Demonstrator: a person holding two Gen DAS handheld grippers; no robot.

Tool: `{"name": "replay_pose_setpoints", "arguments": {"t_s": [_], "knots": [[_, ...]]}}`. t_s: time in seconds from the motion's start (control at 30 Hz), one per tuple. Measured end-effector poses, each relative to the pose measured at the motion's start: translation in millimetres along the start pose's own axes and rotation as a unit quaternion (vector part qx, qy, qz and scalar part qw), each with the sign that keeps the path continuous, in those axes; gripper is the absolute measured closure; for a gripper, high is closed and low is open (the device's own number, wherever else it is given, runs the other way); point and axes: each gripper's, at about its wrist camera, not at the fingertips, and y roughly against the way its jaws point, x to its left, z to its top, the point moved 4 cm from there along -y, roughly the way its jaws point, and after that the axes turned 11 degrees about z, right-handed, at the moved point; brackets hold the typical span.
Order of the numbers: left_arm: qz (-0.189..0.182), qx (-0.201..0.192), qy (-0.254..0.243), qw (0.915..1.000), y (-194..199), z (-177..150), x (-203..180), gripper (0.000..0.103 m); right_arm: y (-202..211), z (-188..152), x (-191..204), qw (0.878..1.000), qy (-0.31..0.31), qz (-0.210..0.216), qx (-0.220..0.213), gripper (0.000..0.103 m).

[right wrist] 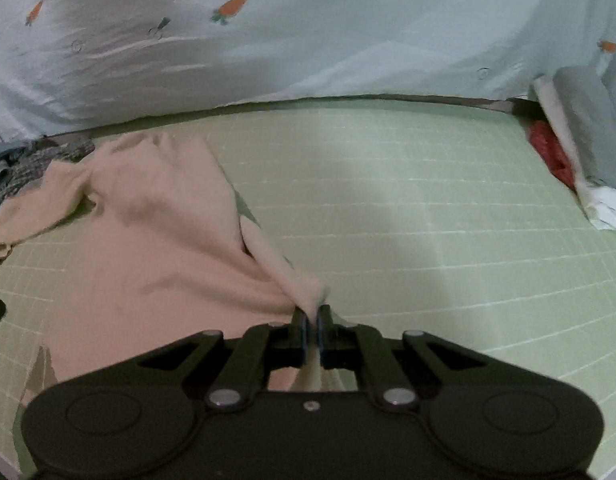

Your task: Fold clothes

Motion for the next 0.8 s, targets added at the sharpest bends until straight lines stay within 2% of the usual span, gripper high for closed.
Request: {"name": "replay_pose_setpoints", "arguments": {"t_s": [0.07,0.1,0.13,0.2,0.23,0.3,0.37,0.57,0.7,0.8], "knots": [[0.008,0.004,-0.007,0.9999,-3.6,2.9,-8.3,0.082,9.8,-9.1,-20.0,1.0,-0.007,-0.004,0.006,0.09],[0.01,0.004,-0.011,0.9999,-2.1,0.3,-11.3,0.078,14.1,-9.6,-22.7,1.0,-0.007,-0.003,-0.003,0.08],[0.01,0.003,-0.015,0.9998,-2.4,0.6,-14.8,0.075,19.0,-10.2,-24.6,1.0,-0.007,-0.002,-0.013,0.075],[0.011,0.001,-0.024,0.9996,-3.6,3.4,-23.4,0.059,27.1,-9.6,-29.2,0.999,-0.008,-0.004,-0.031,0.058],[0.012,-0.001,-0.03,0.9995,-4.4,5.6,-28.4,0.054,29.2,-7.1,-32.2,0.999,-0.012,-0.01,-0.038,0.055],[0.014,-0.009,-0.041,0.999,-7.2,11.3,-41.7,0.036,31.7,-2.9,-38.6,0.998,-0.02,-0.023,-0.05,0.036],[0.012,-0.014,-0.047,0.9987,-12.1,20.5,-56.0,0.028,28.8,-0.4,-45.8,0.997,-0.03,-0.039,-0.056,0.029],[-0.029,-0.005,-0.065,0.9975,-41.1,55.1,-109.0,0.023,5.9,15.3,-68.2,0.993,-0.071,-0.068,-0.059,0.024],[-0.055,0.026,-0.088,0.9943,-78.0,76.3,-146.6,0.024,-20.2,34.0,-75.7,0.992,-0.083,-0.079,-0.054,0.024],[-0.059,0.054,-0.078,0.9937,-106.1,87.0,-164.2,0.026,-42.7,46.1,-81.5,0.992,-0.089,-0.077,-0.035,0.024]]}}
